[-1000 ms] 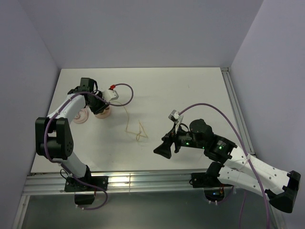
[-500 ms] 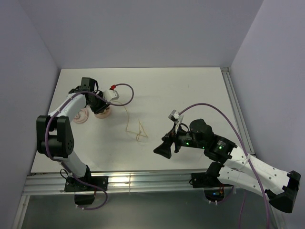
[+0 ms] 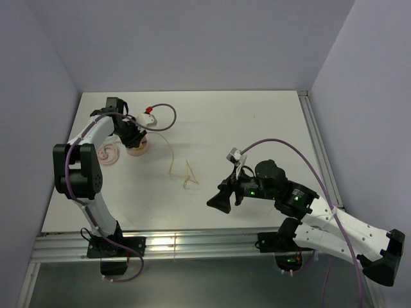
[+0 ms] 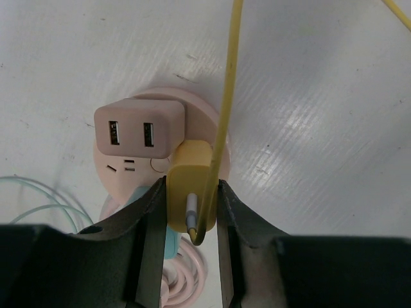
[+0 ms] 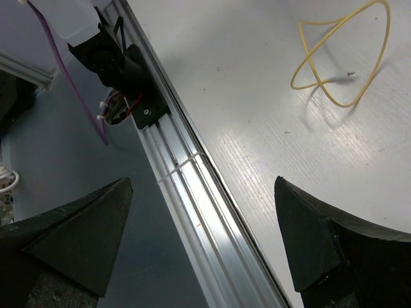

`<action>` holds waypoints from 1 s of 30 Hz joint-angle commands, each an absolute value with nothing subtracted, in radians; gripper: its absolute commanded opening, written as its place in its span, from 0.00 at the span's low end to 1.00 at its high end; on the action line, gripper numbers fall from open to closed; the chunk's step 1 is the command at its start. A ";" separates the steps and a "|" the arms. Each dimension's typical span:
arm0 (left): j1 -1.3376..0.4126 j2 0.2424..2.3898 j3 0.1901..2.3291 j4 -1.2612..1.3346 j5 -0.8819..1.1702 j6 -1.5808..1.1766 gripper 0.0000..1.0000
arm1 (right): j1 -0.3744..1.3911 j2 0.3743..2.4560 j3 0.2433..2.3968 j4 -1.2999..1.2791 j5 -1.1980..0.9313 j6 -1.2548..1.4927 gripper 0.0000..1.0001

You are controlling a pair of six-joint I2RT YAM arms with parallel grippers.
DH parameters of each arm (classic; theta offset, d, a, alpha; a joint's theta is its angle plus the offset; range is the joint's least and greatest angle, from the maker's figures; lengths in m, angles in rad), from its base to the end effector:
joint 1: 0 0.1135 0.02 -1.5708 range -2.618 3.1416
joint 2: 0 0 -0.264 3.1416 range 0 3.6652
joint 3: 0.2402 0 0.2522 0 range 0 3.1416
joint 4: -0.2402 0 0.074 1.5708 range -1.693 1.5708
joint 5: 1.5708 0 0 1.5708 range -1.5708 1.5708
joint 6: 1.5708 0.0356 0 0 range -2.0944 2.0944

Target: Insert the plug

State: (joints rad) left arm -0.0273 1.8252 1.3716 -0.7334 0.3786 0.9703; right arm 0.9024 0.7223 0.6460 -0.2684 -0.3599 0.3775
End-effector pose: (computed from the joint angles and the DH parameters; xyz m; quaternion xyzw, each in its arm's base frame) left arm 0.3725 -0.0233 0.2163 0.4927 0.8295 -0.0795 0.2508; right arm 0.0966 0.1426 0.2929 -0.3082 0.7504 0.4555 0.3666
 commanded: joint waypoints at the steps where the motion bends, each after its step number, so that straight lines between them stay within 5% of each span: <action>1: -0.017 1.885 1.401 -0.793 0.434 0.996 0.00 | 0.894 0.727 0.658 -0.235 -0.367 0.376 0.98; 30: 0.057 1.927 1.154 -0.698 0.531 0.927 0.00 | 0.882 0.709 0.646 -0.230 -0.374 0.380 0.98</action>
